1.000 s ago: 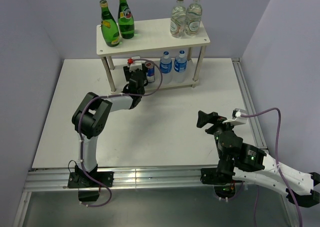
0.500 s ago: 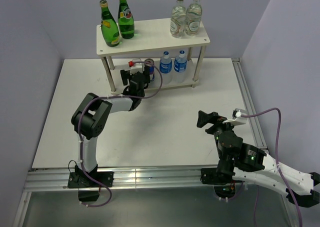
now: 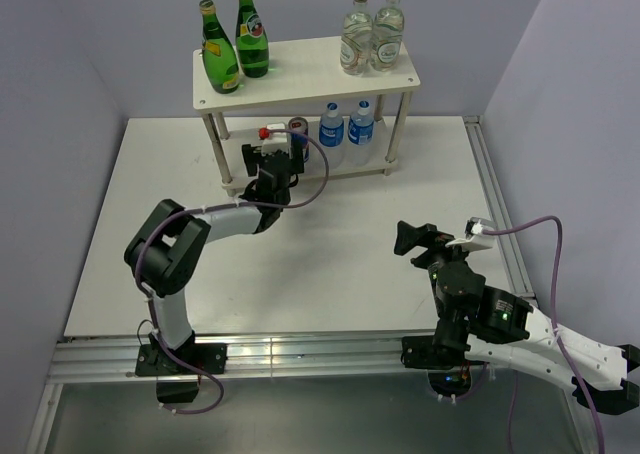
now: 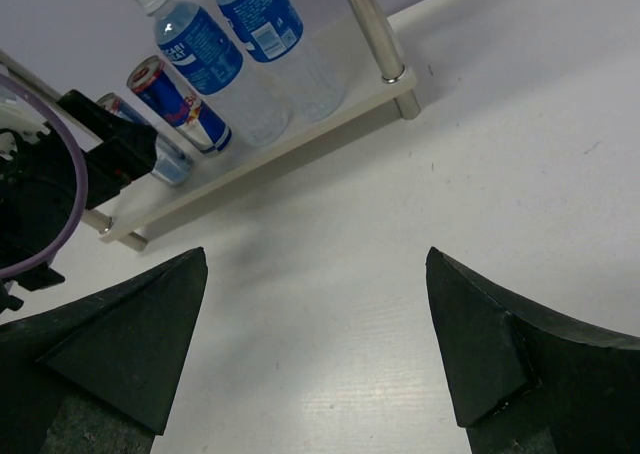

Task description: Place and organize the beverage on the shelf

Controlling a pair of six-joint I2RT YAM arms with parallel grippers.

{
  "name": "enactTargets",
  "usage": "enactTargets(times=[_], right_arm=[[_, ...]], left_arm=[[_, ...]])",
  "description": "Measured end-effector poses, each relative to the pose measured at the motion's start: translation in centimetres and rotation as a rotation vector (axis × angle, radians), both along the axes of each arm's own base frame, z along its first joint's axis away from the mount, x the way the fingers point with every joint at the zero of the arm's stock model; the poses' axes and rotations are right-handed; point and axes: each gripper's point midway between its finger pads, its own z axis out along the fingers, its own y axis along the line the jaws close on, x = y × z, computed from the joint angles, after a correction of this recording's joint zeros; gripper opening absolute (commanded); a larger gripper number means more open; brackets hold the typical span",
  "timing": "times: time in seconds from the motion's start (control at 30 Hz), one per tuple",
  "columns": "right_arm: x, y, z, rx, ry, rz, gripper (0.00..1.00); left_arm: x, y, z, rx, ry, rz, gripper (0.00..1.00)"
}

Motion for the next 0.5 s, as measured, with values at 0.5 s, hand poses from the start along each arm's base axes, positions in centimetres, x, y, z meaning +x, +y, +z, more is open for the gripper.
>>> enactTargets(times=[0.5], right_arm=[[-0.1, 3.2, 5.6, -0.041, -0.005, 0.157, 0.95]], left_arm=[[-12.0, -3.1, 11.0, -0.074, 0.167, -0.171, 0.97]])
